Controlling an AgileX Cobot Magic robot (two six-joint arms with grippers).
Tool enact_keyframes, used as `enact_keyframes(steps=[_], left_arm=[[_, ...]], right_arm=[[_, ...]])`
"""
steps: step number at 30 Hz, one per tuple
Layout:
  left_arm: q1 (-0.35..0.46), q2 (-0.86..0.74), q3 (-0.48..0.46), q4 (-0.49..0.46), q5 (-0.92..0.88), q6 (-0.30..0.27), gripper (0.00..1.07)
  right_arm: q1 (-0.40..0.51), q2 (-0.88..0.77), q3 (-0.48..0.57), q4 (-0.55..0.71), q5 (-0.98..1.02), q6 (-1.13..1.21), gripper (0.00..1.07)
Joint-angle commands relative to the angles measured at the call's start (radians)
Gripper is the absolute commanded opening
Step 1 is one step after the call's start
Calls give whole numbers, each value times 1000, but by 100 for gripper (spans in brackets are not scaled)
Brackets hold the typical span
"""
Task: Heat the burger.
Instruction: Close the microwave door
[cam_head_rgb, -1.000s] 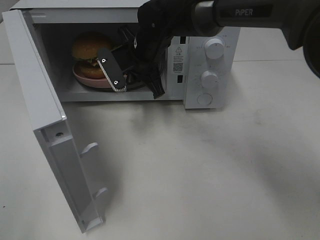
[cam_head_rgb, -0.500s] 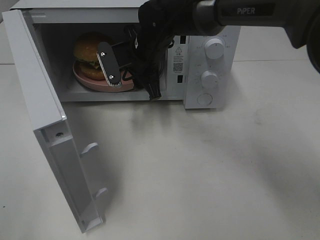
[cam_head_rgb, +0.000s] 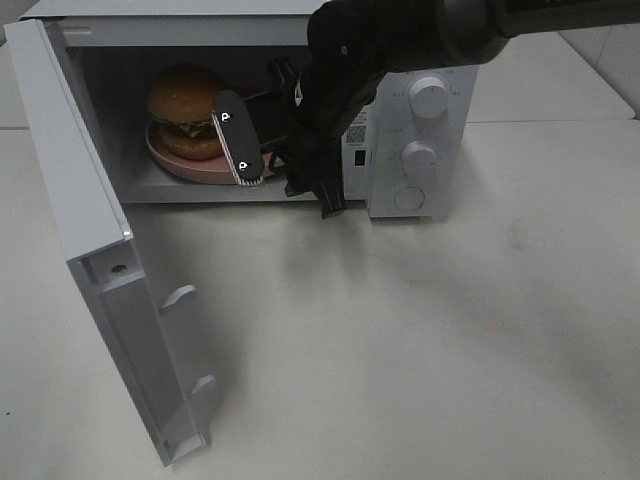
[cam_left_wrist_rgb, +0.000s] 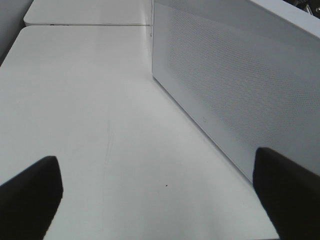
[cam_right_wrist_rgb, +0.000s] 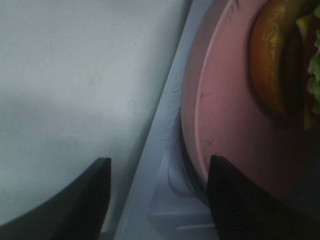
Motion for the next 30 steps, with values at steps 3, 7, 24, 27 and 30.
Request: enact_keyframes(steps=[3, 7, 24, 27, 30], left_arm=[[4, -8, 4, 3, -3, -4, 98], [4, -8, 4, 3, -3, -4, 98], [4, -8, 4, 3, -3, -4, 98], [4, -8, 4, 3, -3, -4, 98], [4, -8, 4, 3, -3, -4, 98]], right_arm=[[-3, -88, 94, -1, -61, 203, 67], [-3, -144, 161, -62, -105, 350, 83], [-3, -348, 376, -78, -81, 542, 78], [-3, -392, 420, -78, -81, 609, 77], [-3, -447, 486, -78, -81, 718, 76]])
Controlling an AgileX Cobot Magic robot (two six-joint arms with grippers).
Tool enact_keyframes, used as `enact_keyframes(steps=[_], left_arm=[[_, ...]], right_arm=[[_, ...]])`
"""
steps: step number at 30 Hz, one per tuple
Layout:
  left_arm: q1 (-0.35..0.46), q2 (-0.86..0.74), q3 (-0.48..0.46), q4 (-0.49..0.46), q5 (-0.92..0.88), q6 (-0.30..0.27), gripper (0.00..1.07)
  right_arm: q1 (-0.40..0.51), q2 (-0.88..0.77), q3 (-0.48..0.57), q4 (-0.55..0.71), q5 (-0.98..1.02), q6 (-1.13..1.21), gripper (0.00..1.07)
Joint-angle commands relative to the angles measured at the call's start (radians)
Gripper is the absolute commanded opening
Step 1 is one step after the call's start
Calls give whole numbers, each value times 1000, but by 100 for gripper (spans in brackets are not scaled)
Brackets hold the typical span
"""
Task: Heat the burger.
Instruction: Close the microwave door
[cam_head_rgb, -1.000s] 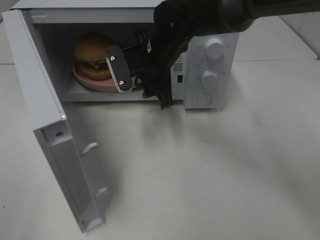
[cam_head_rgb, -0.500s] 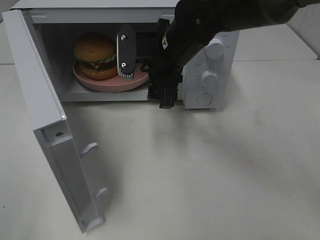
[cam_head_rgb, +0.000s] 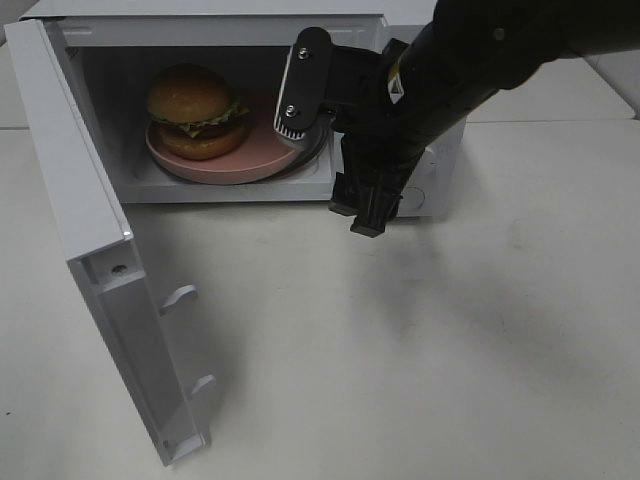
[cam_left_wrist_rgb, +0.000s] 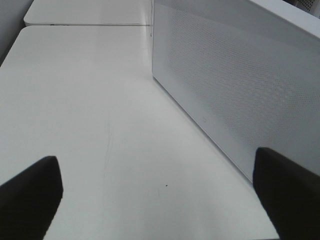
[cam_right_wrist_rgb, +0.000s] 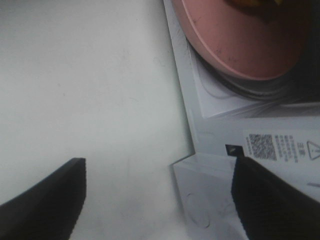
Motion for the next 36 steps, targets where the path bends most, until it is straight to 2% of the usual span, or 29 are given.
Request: enact_keyframes(steps=[1, 6, 15, 25, 36], left_arm=[[4, -8, 4, 3, -3, -4, 98], [4, -8, 4, 3, -3, -4, 98], [4, -8, 4, 3, -3, -4, 98], [4, -8, 4, 3, -3, -4, 98], [4, -8, 4, 3, -3, -4, 98]], right_arm=[[-3, -41, 39, -1, 4, 82, 76], [-3, -126, 128, 4, 20, 231, 76], [-3, -249, 208, 10, 106, 399, 76], [-3, -459, 306, 10, 259, 775, 76], [-3, -635, 310, 39, 538, 816, 76]])
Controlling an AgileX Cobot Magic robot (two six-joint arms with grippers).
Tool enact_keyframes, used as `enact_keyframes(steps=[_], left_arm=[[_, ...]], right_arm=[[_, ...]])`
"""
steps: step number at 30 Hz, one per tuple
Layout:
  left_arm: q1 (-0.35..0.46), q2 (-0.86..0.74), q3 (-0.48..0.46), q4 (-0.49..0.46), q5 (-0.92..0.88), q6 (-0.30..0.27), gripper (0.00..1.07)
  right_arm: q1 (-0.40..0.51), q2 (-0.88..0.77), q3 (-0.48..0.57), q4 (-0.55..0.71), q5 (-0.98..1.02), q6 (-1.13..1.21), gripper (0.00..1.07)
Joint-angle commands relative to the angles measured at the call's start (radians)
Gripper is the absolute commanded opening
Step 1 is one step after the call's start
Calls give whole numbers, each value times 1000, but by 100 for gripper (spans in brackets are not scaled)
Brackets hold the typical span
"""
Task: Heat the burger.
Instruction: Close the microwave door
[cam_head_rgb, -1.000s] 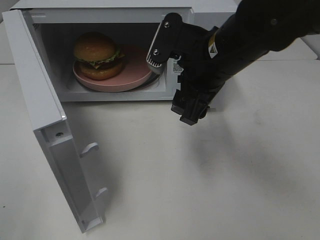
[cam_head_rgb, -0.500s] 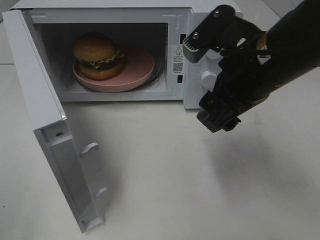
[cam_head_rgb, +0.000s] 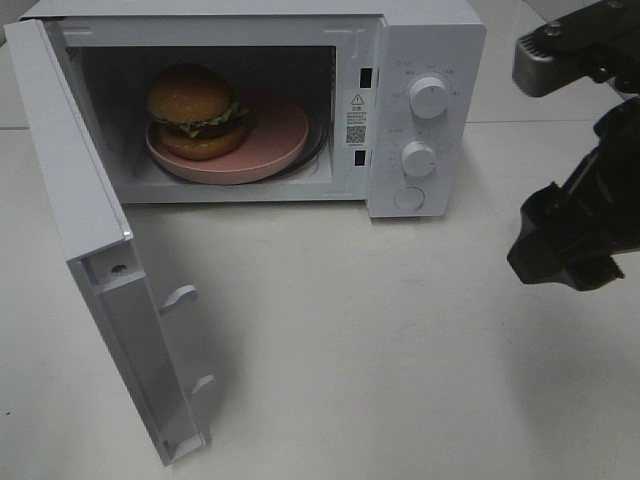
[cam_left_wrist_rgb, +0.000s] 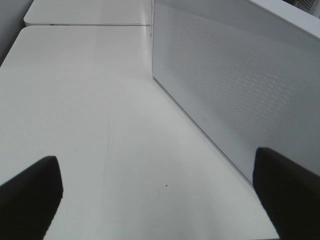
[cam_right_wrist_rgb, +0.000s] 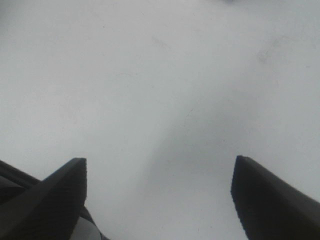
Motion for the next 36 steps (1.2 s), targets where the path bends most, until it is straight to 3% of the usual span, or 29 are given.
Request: enact_keyframes(steps=[1, 12, 26, 29, 31, 36], left_arm=[[4, -8, 4, 3, -3, -4, 98], [4, -8, 4, 3, -3, -4, 98], [4, -8, 4, 3, -3, -4, 98], [4, -8, 4, 3, -3, -4, 98], [4, -8, 4, 3, -3, -4, 98], [4, -8, 4, 3, -3, -4, 98]], right_arm=[[-3, -43, 3, 20, 49, 11, 76], [-3, -247, 10, 41, 253, -8, 76], [-5, -820, 161, 20, 347, -27, 76], [-12, -856, 176, 14, 347, -27, 76], [-90, -959, 230, 5, 346, -43, 76], [-193, -1031, 284, 6, 345, -72, 76]])
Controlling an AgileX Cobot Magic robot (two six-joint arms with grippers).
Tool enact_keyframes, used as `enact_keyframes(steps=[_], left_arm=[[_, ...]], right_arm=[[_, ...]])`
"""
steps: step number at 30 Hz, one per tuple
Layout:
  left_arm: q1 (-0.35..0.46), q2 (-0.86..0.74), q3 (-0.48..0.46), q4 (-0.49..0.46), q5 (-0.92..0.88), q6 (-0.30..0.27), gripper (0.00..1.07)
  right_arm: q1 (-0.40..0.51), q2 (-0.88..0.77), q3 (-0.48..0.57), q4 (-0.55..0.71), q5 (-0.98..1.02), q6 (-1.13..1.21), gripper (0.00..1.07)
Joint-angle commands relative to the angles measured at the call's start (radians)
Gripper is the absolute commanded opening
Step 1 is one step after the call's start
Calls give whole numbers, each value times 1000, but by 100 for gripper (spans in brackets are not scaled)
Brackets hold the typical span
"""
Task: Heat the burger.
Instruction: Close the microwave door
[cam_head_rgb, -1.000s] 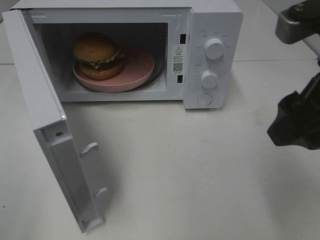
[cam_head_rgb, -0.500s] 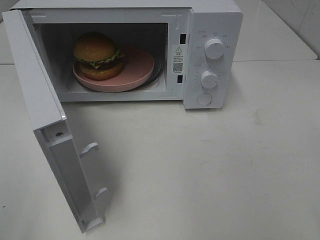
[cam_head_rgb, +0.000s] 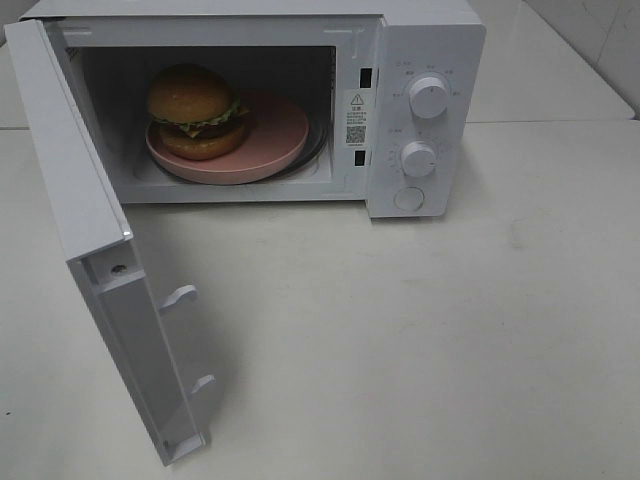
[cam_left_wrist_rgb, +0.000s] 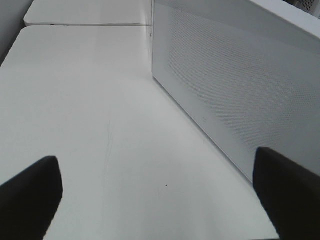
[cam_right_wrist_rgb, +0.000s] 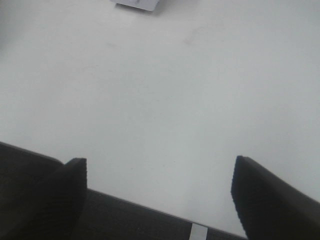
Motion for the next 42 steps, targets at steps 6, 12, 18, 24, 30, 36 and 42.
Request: enact_keyframes(steps=[6, 12, 18, 24, 30, 36, 42], left_arm=[[4, -8, 4, 3, -3, -4, 98], [4, -8, 4, 3, -3, -4, 98], [4, -8, 4, 3, -3, -4, 98], [4, -8, 4, 3, -3, -4, 98], [4, -8, 4, 3, -3, -4, 98], [4, -8, 4, 3, -3, -4, 98], [4, -8, 4, 3, -3, -4, 98]], right_arm=[[-227, -109, 55, 29, -73, -32, 76], [-294, -148, 75, 65, -157, -32, 76], [-376, -162, 93, 119, -176, -62, 76], [-393, -162, 93, 120, -176, -61, 76], [-393, -162, 93, 120, -176, -61, 76], [-393, -162, 93, 120, -176, -61, 76], [-393, -162, 93, 120, -176, -61, 76]])
